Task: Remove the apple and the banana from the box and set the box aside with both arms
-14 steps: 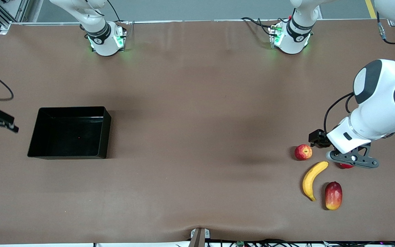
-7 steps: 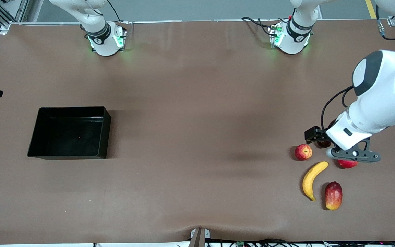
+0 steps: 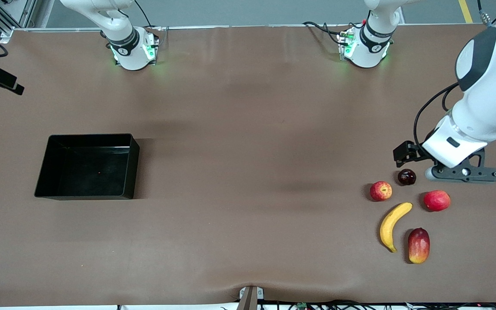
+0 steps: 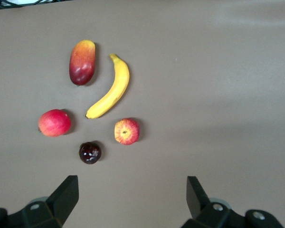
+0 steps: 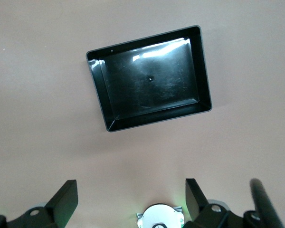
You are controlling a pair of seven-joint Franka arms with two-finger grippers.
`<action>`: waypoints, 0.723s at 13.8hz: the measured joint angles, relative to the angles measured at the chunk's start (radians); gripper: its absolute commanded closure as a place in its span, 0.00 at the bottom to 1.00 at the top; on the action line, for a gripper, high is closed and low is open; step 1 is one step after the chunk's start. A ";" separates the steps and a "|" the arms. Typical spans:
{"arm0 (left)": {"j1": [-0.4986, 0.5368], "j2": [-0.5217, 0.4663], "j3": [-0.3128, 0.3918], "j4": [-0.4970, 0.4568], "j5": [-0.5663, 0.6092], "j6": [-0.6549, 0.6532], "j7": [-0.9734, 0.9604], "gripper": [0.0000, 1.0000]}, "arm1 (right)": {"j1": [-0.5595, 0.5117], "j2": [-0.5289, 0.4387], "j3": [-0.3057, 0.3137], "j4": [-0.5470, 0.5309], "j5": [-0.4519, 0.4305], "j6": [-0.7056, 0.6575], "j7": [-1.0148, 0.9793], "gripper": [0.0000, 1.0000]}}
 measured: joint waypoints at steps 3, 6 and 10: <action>-0.017 -0.046 0.054 0.000 -0.004 -0.037 0.000 0.00 | -0.001 0.005 -0.008 -0.006 0.000 0.023 -0.026 0.00; -0.116 -0.108 0.192 0.000 -0.018 -0.109 0.007 0.00 | -0.001 0.005 -0.009 -0.006 0.000 0.030 -0.047 0.00; -0.222 -0.184 0.317 -0.034 -0.094 -0.145 0.030 0.00 | -0.001 0.005 -0.010 -0.006 0.000 0.031 -0.060 0.00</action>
